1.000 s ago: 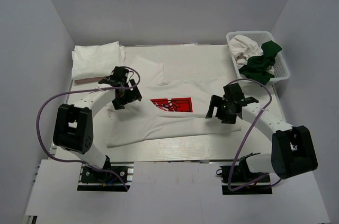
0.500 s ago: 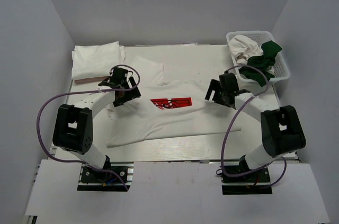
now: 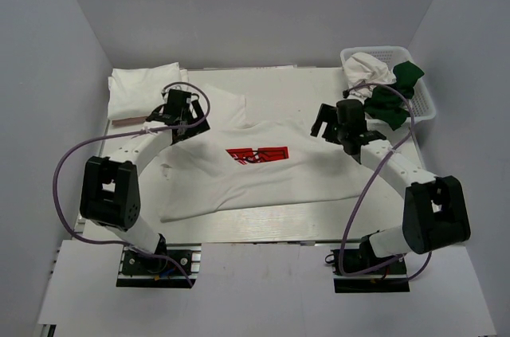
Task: Fold and stack the t-shirts
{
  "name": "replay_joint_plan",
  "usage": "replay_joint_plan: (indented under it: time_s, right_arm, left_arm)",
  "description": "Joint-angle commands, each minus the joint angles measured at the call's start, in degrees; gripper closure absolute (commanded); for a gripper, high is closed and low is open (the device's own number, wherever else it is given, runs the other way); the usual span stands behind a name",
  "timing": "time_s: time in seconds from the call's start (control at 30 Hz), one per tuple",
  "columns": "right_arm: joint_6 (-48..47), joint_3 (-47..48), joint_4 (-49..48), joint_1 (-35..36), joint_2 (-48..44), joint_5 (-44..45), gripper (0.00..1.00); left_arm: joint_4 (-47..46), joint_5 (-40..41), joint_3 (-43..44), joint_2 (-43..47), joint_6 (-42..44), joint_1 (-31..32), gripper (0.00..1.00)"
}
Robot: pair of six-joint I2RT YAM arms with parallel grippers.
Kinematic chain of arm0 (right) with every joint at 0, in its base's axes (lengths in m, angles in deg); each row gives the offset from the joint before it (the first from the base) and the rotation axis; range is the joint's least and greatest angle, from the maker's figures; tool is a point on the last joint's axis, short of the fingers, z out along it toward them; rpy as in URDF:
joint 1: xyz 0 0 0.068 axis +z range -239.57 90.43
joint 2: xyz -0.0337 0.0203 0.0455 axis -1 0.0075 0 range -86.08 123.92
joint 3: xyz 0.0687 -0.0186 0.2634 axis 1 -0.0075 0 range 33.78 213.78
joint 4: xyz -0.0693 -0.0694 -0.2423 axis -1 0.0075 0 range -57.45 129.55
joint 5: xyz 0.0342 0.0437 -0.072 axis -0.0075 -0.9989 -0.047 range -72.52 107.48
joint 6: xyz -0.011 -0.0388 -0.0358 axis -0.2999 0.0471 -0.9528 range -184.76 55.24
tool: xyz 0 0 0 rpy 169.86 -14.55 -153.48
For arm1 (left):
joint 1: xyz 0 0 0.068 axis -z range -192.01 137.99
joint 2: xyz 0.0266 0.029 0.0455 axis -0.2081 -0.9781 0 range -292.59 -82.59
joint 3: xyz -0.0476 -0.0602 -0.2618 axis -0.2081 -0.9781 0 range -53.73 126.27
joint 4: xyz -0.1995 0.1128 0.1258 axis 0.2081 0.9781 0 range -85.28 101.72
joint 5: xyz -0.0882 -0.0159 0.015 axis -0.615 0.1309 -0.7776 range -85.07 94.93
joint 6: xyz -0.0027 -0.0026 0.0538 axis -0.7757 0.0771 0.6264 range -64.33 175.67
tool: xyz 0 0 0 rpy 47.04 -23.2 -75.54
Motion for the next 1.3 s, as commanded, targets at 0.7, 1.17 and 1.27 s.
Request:
replay_joint_plan:
  time_s: [0.7, 1.17, 1.27]
  right_arm:
    - [-10.7, 25.5, 15.5, -0.2, 18.8, 2.6, 0.1]
    - [-11.1, 22.0, 16.9, -0.3, 16.7, 3.7, 0.1]
    - [-10.9, 20.9, 17.1, -0.3, 15.9, 4.2, 0.1]
  left_arm:
    - [11.7, -14.6, 30.8, -18.9, 22.4, 0.4, 0.0]
    - [13.6, -11.9, 24.0, -23.6, 19.3, -0.2, 0.22]
    - [13.6, -11.2, 23.4, -23.6, 19.3, -0.2, 0.28]
